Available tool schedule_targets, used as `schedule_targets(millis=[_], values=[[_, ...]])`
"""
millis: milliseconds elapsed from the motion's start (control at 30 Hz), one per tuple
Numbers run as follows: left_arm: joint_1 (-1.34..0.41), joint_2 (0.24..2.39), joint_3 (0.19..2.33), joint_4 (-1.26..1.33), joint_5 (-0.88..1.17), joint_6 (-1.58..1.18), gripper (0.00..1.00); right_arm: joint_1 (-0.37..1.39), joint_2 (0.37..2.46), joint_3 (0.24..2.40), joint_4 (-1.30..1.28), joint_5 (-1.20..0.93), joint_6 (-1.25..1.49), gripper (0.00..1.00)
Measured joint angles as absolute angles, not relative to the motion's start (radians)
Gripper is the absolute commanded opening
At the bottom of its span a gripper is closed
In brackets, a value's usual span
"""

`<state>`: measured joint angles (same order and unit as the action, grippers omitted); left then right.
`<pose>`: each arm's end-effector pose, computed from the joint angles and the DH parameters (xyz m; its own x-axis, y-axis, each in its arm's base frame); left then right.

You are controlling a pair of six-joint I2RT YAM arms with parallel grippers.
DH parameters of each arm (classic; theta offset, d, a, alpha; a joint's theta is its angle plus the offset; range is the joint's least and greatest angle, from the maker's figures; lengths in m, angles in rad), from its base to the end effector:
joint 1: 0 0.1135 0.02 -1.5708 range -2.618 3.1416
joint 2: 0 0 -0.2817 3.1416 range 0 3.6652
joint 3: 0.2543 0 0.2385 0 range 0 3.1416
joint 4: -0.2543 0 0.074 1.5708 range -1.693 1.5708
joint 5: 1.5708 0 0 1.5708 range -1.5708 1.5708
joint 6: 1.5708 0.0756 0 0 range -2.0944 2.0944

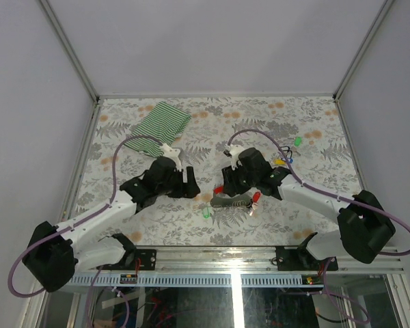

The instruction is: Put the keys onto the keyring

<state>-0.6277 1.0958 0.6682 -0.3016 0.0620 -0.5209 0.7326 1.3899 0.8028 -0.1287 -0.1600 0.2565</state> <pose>0.1895 -0.1433 0.2233 -0.7781 -0.0491 -0.6263 0.2725 0.8719 -0.4069 0.2201 0.2142 0.2152 -0.6621 -0.2587 -0.7034 -0.6013 0.7435 0.2926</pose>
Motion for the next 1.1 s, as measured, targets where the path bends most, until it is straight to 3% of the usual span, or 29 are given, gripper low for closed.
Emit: schedule_targets(millis=[333,533,1100], values=[[-0.872,1.164,0.622,-0.205,-0.050,-0.538,0.59,0.609,1.383,0.748,-0.111,-0.265,0.369,0.51],[-1.004,1.292,0.625,-0.149,-0.144,-0.540,0.56,0.596,1.375,0.735,-0.110,-0.294,0.393,0.51],[-1.139,1.542,0.768,-0.122,-0.303,-0.451,0.43,0.591,1.337,0.707,-0.107,-0.301,0.404,0.50]])
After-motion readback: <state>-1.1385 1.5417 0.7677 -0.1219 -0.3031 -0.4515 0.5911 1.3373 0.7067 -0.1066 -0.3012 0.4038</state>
